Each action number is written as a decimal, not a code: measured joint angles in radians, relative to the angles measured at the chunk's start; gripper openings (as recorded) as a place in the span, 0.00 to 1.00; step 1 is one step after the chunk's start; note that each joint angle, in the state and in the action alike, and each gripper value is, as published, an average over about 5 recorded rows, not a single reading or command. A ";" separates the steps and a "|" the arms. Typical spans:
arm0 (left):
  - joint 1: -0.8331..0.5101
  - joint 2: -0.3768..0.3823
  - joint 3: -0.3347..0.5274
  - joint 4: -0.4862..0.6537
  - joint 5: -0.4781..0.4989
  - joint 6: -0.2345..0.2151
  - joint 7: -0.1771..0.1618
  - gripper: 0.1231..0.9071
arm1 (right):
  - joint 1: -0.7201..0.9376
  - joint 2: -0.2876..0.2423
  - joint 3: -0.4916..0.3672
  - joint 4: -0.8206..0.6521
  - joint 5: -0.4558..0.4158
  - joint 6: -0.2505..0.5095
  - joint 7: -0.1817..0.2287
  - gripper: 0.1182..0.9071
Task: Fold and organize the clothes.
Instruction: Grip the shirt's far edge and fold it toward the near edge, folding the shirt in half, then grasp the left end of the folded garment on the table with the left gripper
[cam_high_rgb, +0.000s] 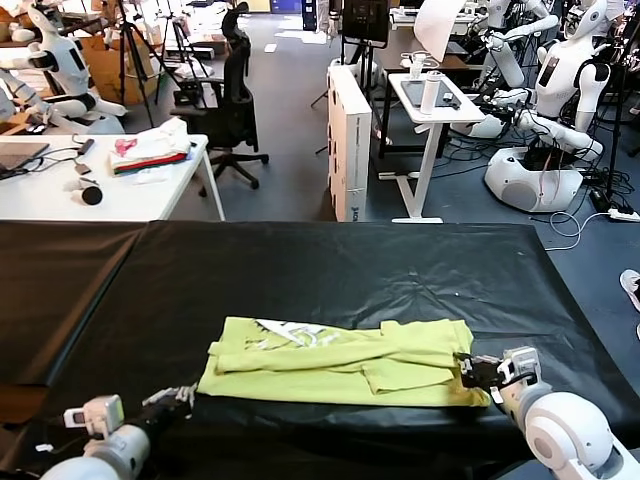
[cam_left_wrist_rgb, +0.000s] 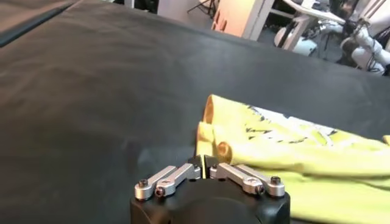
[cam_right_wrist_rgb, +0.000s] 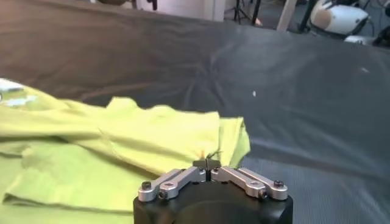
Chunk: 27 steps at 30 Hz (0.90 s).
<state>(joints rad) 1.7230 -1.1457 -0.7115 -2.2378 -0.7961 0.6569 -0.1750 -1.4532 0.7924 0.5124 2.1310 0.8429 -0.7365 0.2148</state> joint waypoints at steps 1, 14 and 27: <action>0.001 -0.002 -0.002 -0.003 0.000 0.000 -0.002 0.11 | -0.003 0.001 0.006 0.005 0.006 0.002 -0.008 0.21; -0.149 0.012 0.020 0.014 -0.009 0.010 -0.064 0.90 | 0.060 0.047 0.063 -0.012 0.007 0.069 -0.001 0.99; -0.376 -0.008 0.131 0.150 -0.047 0.027 -0.091 1.00 | 0.173 0.151 0.051 -0.149 -0.015 0.055 0.010 1.00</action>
<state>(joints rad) 1.3474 -1.1537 -0.5802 -2.0877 -0.8434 0.6835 -0.2665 -1.2798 0.9430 0.5632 1.9823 0.8279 -0.6817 0.2246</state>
